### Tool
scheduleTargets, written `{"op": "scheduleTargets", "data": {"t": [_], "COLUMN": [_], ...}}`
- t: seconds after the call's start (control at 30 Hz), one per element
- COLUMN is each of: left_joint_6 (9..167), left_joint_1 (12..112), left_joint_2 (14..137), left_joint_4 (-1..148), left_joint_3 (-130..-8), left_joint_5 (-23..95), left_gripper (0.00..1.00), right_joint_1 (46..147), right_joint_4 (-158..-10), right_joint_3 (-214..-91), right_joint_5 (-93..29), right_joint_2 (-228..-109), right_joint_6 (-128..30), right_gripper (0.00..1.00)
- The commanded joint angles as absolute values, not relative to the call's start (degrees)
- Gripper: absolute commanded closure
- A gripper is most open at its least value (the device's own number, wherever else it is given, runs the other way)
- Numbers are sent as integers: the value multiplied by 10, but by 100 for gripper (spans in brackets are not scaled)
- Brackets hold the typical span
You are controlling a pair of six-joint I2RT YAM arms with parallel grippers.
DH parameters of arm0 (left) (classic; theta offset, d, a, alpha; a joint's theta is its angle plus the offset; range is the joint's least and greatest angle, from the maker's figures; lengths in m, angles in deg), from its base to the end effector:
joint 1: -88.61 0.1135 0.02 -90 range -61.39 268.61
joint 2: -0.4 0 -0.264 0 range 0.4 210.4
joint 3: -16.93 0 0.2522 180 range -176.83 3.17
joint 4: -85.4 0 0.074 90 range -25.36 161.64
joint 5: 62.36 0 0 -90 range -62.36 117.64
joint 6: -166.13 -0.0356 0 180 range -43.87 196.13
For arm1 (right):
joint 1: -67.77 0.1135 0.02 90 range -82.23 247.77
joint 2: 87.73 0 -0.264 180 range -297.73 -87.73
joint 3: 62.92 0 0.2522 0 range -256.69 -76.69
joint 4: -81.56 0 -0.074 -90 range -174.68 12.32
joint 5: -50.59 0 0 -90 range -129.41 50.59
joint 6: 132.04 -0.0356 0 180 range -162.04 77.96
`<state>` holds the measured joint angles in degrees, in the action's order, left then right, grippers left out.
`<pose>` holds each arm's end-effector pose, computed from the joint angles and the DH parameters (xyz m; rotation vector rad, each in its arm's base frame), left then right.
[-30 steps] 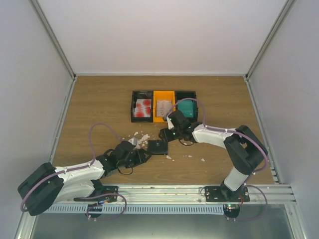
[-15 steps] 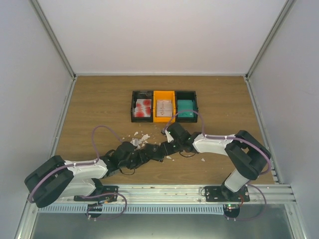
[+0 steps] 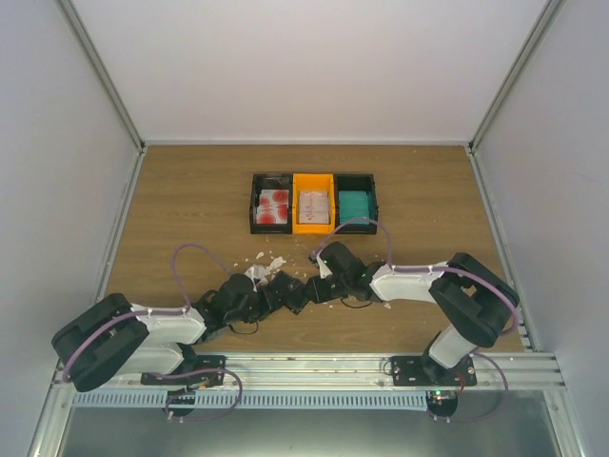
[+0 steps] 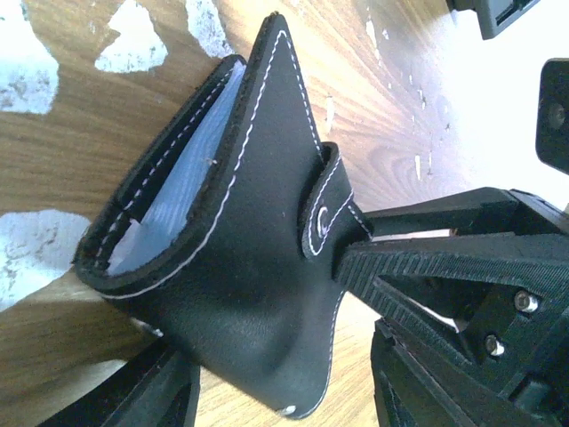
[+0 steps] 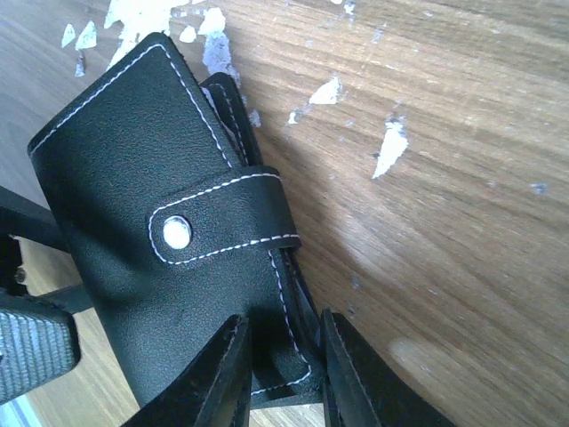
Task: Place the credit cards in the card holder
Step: Open the card holder at the center of the board.
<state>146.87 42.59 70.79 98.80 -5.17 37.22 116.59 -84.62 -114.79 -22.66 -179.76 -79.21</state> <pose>0.1268 -0.1399 0.1115 -0.4281 2.4638 -1.2198 0.1804 0.2218 0.1273 -0.4078 2.7074 0.9008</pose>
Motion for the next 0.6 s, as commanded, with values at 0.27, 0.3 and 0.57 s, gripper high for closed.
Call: {"op": "scheduleTargets", "data": {"t": [0.27,0.3,0.57], "left_joint_6": [1412,1406,1364], "left_joint_1": [423,423,423], "left_joint_2": [748,746,717], "left_joint_4": [1115,1118,1111], "left_joint_3": [-41,-42,-44], "left_joint_5": [302,303,323], "left_gripper": [66,73,100], "right_joint_1": [1179,1179,1179], "right_joint_4": [-834,-829,-773], "right_joint_3": [-1121,-1123,-1157], "right_joint_5": [-202,-212,-300], "right_joint_2": [-1835,-1831,-1781], "right_joint_6": [-811,-811,-805], "right_gripper": [78,78,66]}}
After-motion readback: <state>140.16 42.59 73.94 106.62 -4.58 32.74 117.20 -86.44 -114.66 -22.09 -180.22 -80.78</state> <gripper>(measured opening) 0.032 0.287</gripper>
